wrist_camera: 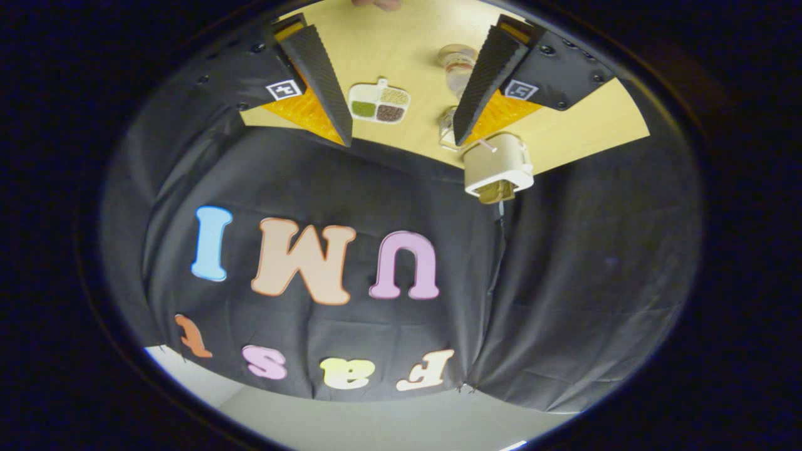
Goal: Take the bottle from table, then pour the juice into the cup, finally place the bottle on the coaster
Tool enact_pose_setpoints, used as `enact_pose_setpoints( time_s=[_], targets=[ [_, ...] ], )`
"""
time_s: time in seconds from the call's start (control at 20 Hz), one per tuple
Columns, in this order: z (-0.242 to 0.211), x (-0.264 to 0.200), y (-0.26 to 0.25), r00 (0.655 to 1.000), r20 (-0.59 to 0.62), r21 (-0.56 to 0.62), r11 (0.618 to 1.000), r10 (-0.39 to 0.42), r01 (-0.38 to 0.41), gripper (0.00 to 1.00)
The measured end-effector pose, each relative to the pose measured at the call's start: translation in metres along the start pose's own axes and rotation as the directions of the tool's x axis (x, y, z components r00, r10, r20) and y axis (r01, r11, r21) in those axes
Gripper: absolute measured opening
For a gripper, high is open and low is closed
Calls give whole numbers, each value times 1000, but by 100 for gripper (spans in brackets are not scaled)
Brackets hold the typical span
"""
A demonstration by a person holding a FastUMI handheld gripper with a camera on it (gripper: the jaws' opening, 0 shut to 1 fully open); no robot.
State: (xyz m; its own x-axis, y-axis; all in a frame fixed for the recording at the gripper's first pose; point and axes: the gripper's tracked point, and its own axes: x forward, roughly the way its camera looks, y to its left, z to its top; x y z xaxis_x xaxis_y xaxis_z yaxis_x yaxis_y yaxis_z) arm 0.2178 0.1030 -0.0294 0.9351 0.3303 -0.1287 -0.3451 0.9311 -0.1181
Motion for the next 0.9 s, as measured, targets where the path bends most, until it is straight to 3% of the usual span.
enact_pose_setpoints(
  time_s=[0.5,0.9],
  targets=[
    [100,-91,-127,977,183,7,993,-113,114,100],
    [124,-131,-192,956,233,49,984,-177,171,100]
  ],
)
